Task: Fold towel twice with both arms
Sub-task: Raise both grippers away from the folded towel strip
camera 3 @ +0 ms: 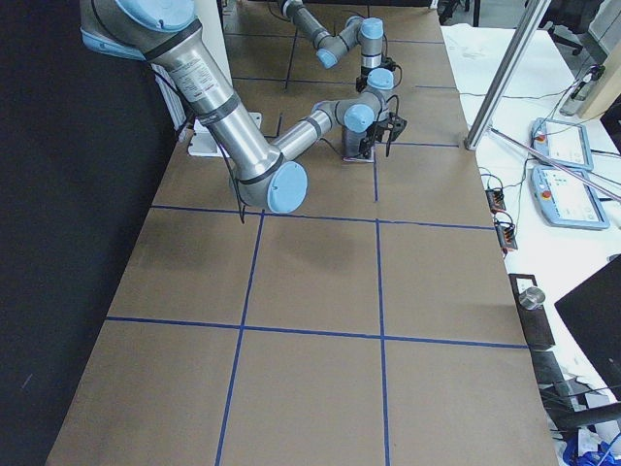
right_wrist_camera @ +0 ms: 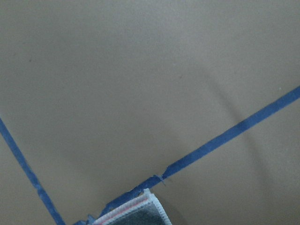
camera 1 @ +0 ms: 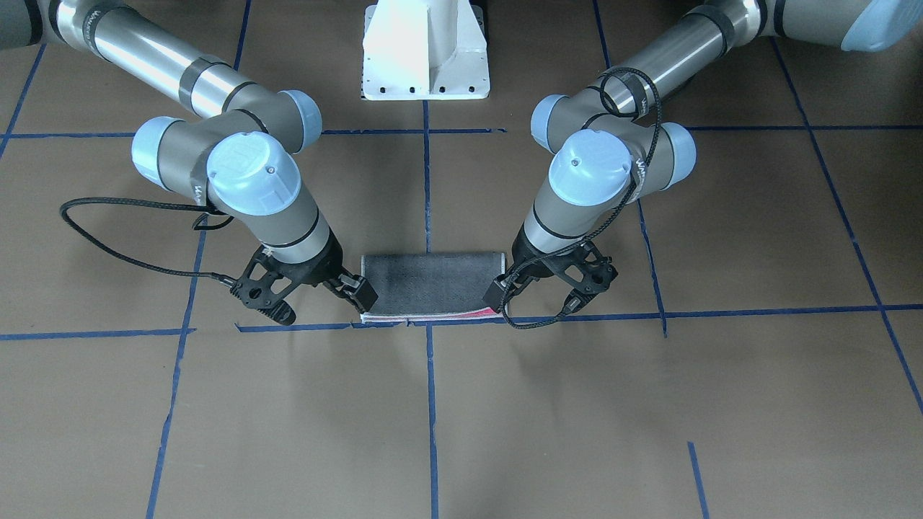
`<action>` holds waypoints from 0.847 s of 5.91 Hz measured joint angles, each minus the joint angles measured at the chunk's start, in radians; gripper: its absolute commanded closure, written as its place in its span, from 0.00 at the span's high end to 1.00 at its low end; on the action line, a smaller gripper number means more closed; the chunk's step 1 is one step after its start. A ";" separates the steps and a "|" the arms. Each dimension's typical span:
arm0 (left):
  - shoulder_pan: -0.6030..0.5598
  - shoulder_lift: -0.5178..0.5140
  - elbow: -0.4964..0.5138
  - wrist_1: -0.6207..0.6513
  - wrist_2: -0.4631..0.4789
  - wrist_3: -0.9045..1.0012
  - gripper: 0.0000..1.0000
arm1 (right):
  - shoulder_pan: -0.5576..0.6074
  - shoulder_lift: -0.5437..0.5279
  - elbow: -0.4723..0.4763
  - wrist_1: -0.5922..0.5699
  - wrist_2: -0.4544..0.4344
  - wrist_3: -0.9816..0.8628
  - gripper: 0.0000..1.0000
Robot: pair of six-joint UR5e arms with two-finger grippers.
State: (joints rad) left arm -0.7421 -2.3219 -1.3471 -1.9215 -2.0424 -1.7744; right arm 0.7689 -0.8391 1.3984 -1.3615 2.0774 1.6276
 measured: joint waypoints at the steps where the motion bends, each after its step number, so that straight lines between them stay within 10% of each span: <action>1: -0.017 0.005 -0.008 -0.005 -0.013 0.065 1.00 | 0.034 -0.015 0.013 -0.002 0.039 -0.037 1.00; 5: 0.020 0.132 -0.094 -0.125 -0.034 0.283 1.00 | 0.083 -0.095 0.079 -0.005 0.089 -0.179 1.00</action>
State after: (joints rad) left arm -0.7219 -2.1894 -1.4415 -2.0462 -2.0765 -1.4917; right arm 0.8517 -0.9339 1.4775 -1.3668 2.1661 1.4486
